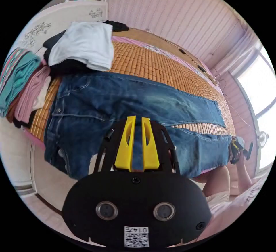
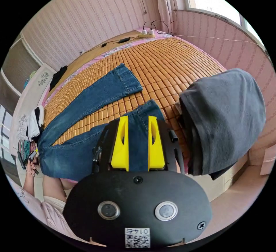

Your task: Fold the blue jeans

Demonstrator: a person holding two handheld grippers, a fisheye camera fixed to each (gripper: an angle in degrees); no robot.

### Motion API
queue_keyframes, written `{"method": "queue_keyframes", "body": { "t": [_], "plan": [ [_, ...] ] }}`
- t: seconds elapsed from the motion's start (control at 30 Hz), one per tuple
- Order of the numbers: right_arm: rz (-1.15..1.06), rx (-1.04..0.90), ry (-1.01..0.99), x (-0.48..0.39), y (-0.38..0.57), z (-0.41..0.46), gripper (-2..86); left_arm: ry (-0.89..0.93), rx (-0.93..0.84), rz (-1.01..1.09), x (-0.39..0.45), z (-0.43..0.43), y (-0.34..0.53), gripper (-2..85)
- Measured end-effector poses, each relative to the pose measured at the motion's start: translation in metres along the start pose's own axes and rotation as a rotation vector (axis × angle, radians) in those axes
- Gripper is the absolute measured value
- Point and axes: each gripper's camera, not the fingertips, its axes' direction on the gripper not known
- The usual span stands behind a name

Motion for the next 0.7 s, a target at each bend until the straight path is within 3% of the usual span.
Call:
{"method": "queue_keyframes", "body": {
  "t": [0.2,0.43,0.6,0.7],
  "plan": [
    [0.274,-0.121,0.082,0.086,0.095,-0.016,13.2,-0.039,0.014,-0.419,-0.131,-0.038,0.079,9.0],
    [0.399,-0.176,-0.162,0.117,0.089,0.014,8.9,0.151,-0.066,-0.651,-0.178,0.01,0.097,11.2],
    [0.324,-0.153,-0.107,0.103,0.079,-0.003,2.9,0.168,-0.079,-0.557,-0.176,0.006,0.088,0.7],
    [0.321,-0.086,-0.119,0.102,0.079,-0.025,1.7,0.156,-0.017,-0.528,-0.175,-0.014,0.092,-0.6]
  ]
}}
